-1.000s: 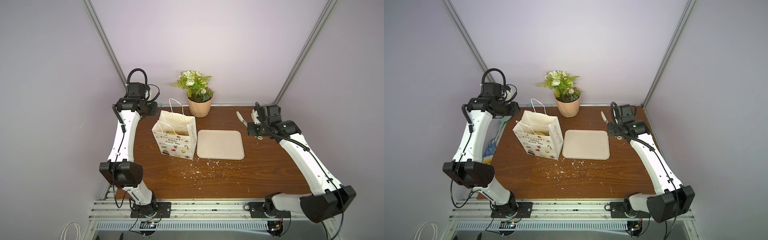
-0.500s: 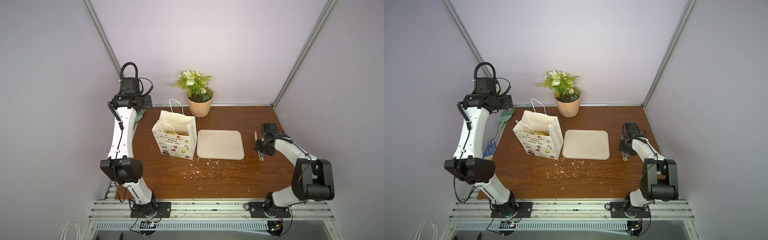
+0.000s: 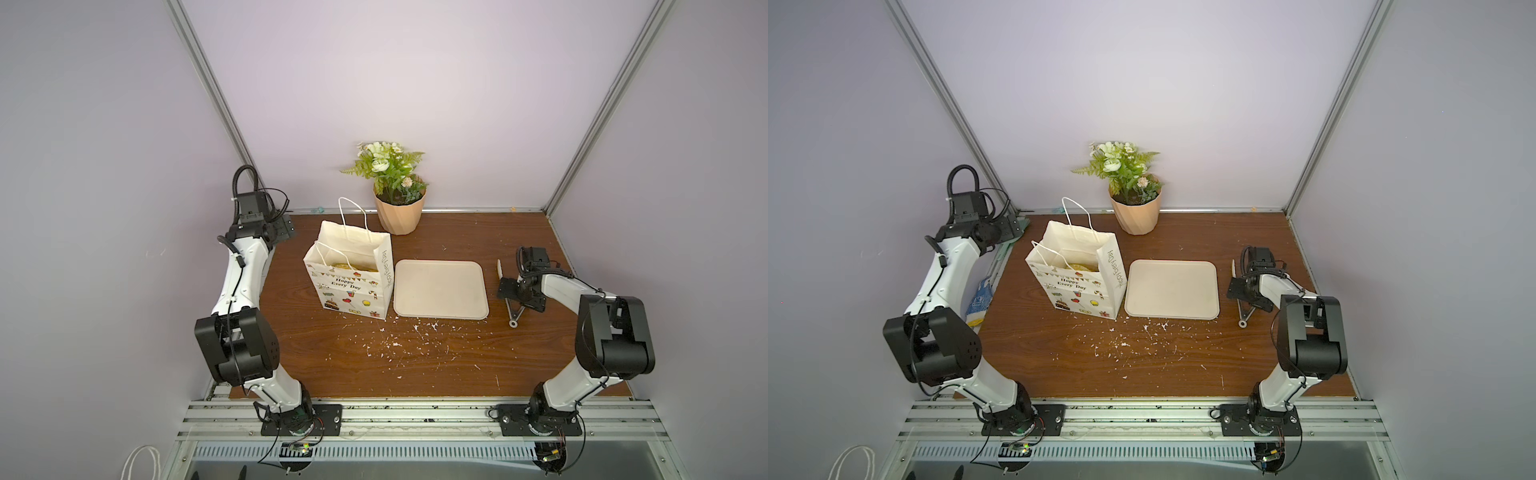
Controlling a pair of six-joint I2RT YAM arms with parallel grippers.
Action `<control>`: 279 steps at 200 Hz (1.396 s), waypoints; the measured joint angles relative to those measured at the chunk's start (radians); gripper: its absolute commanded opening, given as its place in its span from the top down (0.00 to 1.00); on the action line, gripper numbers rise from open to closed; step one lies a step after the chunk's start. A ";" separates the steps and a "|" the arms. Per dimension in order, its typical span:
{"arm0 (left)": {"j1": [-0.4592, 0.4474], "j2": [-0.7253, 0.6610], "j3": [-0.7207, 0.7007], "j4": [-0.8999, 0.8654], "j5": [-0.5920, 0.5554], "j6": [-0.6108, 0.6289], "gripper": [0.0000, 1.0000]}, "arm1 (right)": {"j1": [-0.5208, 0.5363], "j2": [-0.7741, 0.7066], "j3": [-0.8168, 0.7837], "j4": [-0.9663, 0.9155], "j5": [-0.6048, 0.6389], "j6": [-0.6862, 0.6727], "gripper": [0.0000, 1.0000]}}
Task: Pack bread into a paper bag
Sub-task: Place the clamp at the center of the board, then reset both arms
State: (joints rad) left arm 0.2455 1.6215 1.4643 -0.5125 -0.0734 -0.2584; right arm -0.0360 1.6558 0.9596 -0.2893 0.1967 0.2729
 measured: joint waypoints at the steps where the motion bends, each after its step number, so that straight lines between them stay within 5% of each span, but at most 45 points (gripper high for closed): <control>1: 0.000 -0.001 -0.011 0.005 0.000 0.000 0.00 | 0.000 0.000 0.002 -0.001 0.000 -0.001 0.01; 46: 0.000 -0.041 -0.304 0.251 -0.010 0.005 0.00 | -0.010 -0.010 0.043 0.077 -0.014 -0.030 0.01; 104: 0.000 -0.124 -0.692 0.649 0.055 0.022 0.00 | -0.018 -0.088 -0.195 0.476 -0.073 -0.098 0.00; 178: -0.060 -0.138 -0.859 0.994 0.048 0.061 0.00 | -0.019 -0.090 -0.404 0.875 -0.110 -0.143 0.00; 279: -0.192 -0.208 -1.177 1.380 -0.179 0.085 0.00 | 0.005 -0.196 -0.631 1.158 -0.085 -0.156 0.01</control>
State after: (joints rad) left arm 0.0532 1.4132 0.2874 0.8677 -0.2523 -0.1738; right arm -0.0315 1.4601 0.3290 0.8684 0.1112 0.1169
